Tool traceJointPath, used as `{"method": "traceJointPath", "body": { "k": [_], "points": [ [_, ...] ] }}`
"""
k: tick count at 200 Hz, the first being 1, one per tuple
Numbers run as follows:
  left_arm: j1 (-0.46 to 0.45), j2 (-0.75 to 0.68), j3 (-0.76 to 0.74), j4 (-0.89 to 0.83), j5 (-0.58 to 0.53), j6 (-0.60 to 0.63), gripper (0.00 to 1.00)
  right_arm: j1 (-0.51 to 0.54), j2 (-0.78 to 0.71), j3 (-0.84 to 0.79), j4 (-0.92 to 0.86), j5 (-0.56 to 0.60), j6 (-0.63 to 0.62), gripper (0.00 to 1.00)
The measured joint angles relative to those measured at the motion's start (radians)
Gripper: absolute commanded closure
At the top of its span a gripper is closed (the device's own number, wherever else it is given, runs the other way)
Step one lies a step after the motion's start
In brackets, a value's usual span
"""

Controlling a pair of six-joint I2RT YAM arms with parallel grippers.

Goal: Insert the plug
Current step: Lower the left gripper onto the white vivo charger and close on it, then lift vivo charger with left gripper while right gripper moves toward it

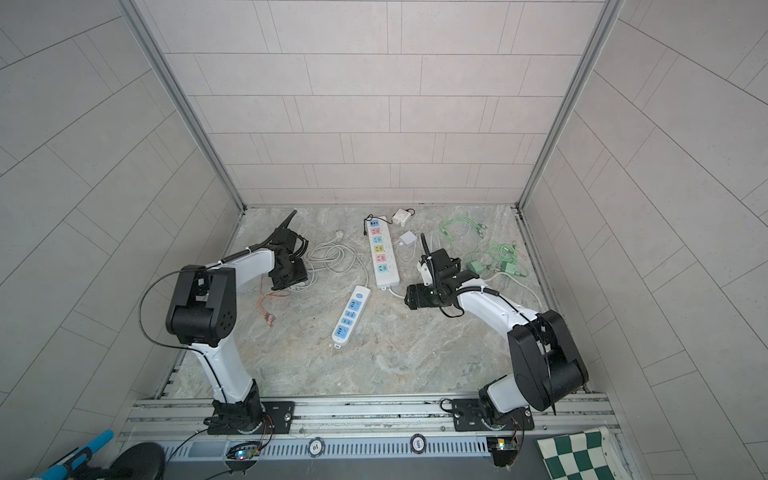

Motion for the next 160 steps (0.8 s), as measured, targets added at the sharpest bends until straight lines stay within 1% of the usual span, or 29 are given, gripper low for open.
{"method": "traceJointPath", "body": {
  "k": [9,33,49,68,89,108,134,160],
  "points": [
    [-0.002,-0.001,0.0,0.0,0.0,0.003,0.71,0.0,-0.005,0.0,-0.001,0.0,0.0,0.14],
    [-0.012,-0.03,-0.034,0.024,-0.002,0.021,0.75,0.0,-0.016,0.001,-0.008,-0.001,0.0,0.14],
    [-0.033,-0.099,-0.089,0.046,0.0,0.037,0.77,0.0,-0.026,0.005,-0.008,-0.013,0.004,0.14],
    [-0.065,-0.219,-0.158,0.086,0.008,0.048,0.8,0.002,-0.043,0.006,0.006,-0.055,0.018,0.14],
    [-0.096,-0.343,-0.215,0.159,0.015,0.06,0.8,0.014,-0.058,0.014,0.024,-0.106,0.035,0.14],
    [-0.117,-0.422,-0.264,0.235,0.015,0.072,0.81,0.032,-0.062,0.034,0.037,-0.143,0.047,0.14],
    [-0.137,-0.488,-0.333,0.339,0.028,0.085,0.8,0.047,-0.068,0.051,0.078,-0.193,0.069,0.14],
    [-0.163,-0.537,-0.377,0.405,0.037,0.106,0.81,0.052,-0.069,0.054,0.127,-0.252,0.102,0.14]
  ]
}}
